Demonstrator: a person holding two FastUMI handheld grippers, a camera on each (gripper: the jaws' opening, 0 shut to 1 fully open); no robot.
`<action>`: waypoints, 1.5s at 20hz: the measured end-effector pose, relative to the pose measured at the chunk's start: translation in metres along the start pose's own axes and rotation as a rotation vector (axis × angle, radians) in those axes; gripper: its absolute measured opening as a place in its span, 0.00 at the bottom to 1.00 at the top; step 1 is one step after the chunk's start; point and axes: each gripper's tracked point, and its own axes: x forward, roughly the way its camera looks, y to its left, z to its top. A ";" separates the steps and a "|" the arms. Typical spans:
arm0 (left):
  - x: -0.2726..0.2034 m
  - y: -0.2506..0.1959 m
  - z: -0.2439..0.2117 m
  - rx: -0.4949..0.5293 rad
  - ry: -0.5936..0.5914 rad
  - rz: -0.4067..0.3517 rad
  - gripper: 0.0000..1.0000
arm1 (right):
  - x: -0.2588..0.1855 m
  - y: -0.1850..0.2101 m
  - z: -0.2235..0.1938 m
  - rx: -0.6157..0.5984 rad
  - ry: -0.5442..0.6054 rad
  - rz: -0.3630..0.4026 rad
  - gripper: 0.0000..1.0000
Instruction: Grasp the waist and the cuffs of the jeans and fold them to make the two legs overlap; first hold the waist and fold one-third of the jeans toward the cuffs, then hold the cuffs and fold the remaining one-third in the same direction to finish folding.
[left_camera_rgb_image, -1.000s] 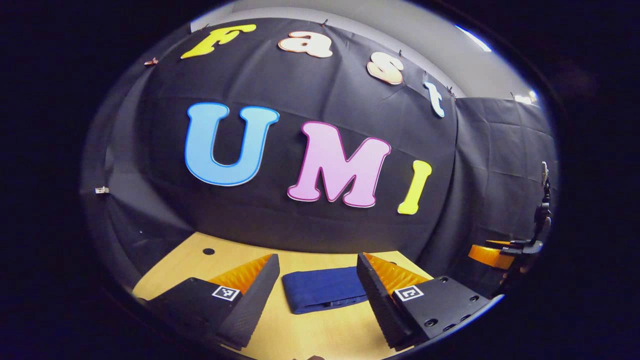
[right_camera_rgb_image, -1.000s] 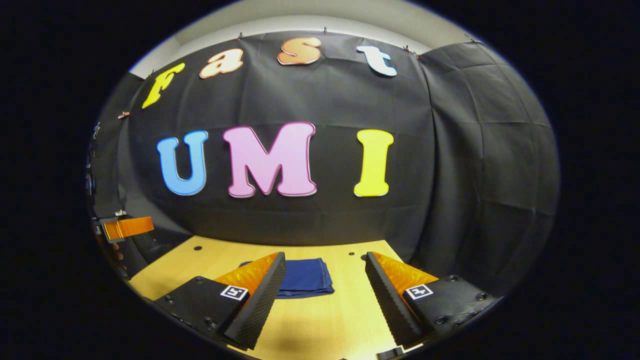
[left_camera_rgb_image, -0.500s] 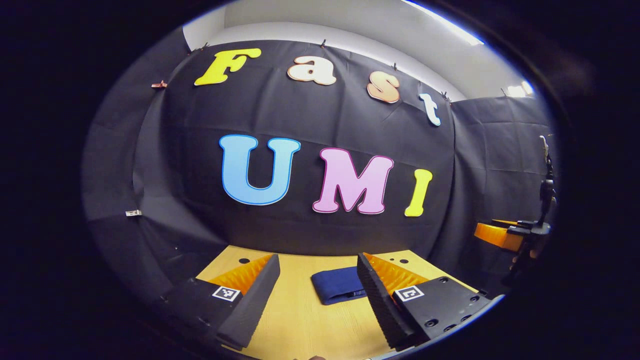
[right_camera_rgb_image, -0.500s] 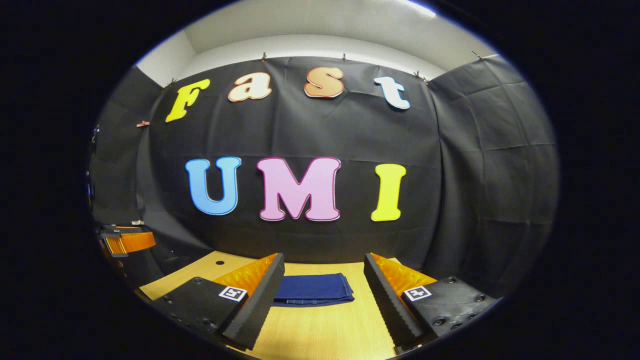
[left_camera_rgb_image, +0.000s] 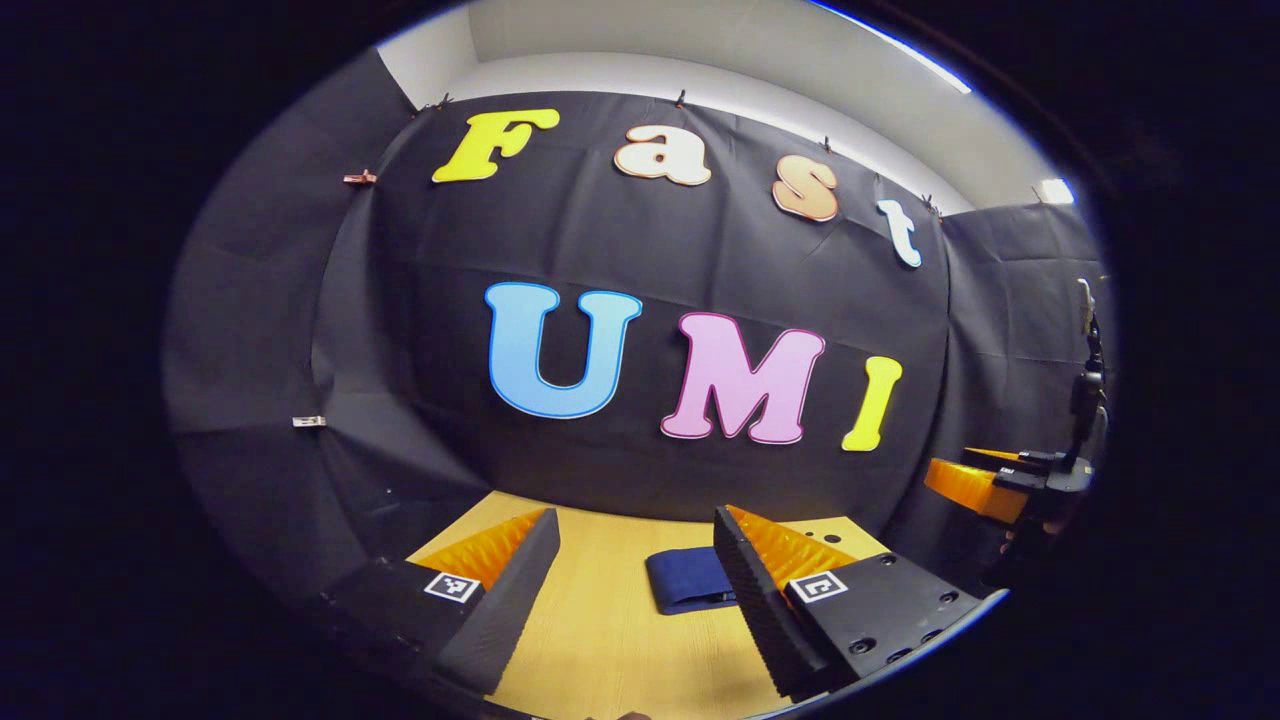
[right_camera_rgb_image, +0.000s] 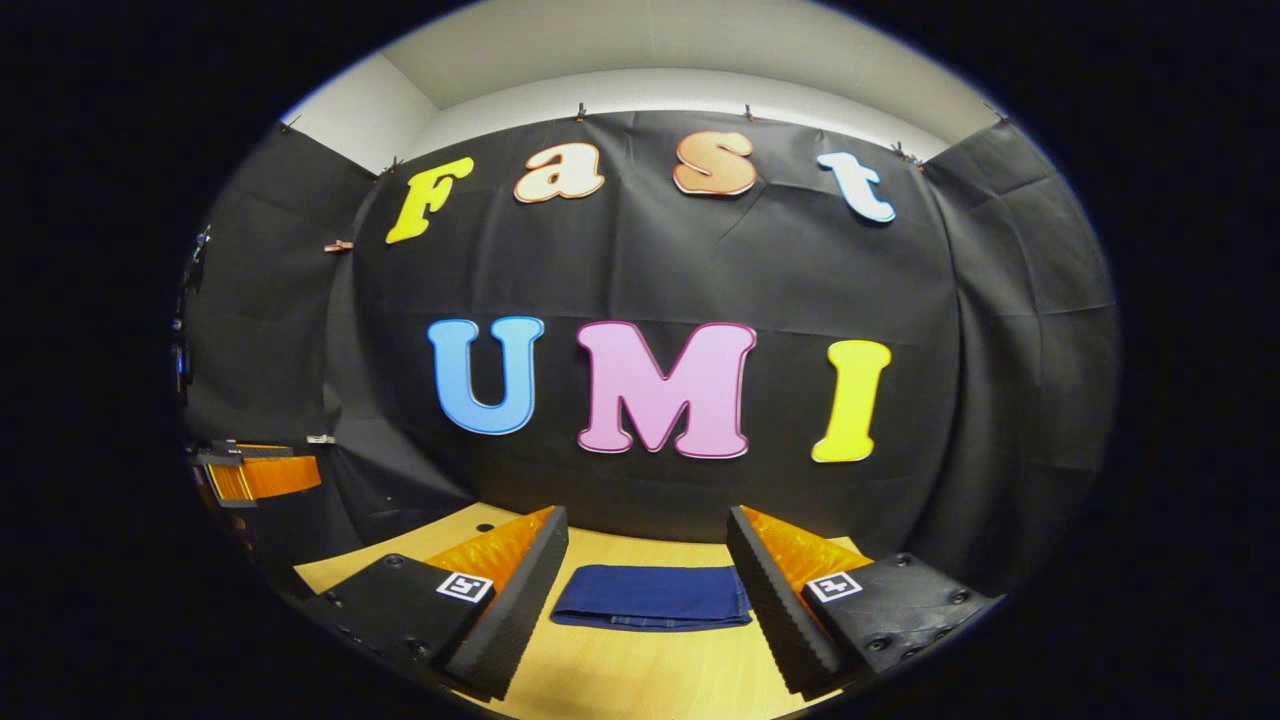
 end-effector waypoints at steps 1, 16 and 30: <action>-0.002 0.001 0.001 -0.006 -0.003 0.016 0.96 | 0.004 0.002 0.001 -0.004 -0.003 0.017 0.98; -0.013 -0.015 -0.004 0.005 -0.010 0.093 0.96 | 0.028 0.006 -0.012 0.008 0.012 0.127 0.98; -0.010 -0.025 -0.011 0.027 0.013 0.095 0.96 | 0.040 0.013 -0.022 0.009 0.030 0.172 0.98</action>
